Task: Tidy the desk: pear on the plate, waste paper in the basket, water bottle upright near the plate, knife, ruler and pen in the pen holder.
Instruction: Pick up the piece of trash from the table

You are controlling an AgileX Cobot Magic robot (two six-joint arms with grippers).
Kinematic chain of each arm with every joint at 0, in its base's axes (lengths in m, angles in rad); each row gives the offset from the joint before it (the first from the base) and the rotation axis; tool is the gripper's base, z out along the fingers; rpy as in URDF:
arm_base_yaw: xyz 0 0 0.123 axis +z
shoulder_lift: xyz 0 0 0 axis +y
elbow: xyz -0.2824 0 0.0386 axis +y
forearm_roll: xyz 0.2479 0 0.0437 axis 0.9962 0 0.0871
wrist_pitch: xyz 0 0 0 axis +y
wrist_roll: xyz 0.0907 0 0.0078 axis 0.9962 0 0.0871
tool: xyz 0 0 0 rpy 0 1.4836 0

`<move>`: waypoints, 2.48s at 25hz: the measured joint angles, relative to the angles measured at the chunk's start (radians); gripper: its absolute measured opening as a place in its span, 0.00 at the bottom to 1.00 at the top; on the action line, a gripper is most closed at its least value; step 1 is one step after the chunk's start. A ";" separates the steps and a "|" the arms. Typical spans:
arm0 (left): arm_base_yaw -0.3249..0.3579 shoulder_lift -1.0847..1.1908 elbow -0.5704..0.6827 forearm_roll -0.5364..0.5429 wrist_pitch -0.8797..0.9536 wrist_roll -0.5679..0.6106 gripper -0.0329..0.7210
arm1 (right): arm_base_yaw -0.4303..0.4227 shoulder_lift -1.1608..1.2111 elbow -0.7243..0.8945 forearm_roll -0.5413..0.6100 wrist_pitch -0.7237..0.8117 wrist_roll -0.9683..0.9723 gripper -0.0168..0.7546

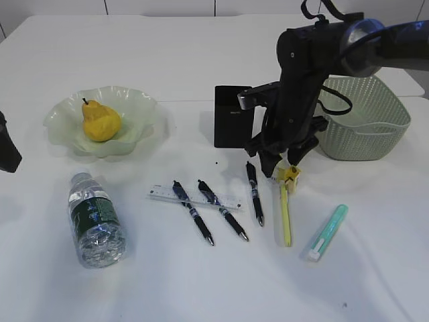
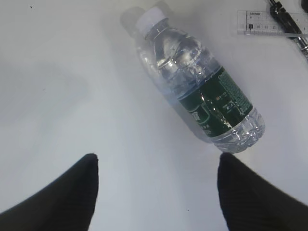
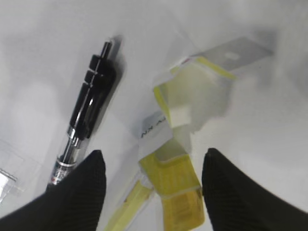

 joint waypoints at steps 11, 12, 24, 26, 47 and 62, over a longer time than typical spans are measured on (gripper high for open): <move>0.000 0.000 0.000 -0.002 0.000 0.000 0.77 | -0.002 0.000 -0.001 -0.022 -0.004 0.000 0.32; 0.000 0.000 0.000 -0.002 0.000 0.000 0.77 | -0.002 0.000 -0.001 -0.026 -0.004 0.000 0.29; 0.000 0.000 0.000 -0.004 0.000 0.000 0.77 | -0.002 0.000 -0.001 -0.033 -0.004 0.000 0.05; 0.000 0.000 0.000 -0.004 0.000 0.000 0.77 | -0.002 0.000 -0.001 -0.033 -0.004 0.000 0.03; 0.000 0.000 0.000 -0.006 0.002 0.000 0.77 | -0.002 -0.006 -0.001 -0.036 0.006 0.000 0.02; 0.000 0.000 0.000 -0.006 0.004 0.000 0.77 | -0.002 -0.029 -0.005 -0.036 0.025 0.000 0.01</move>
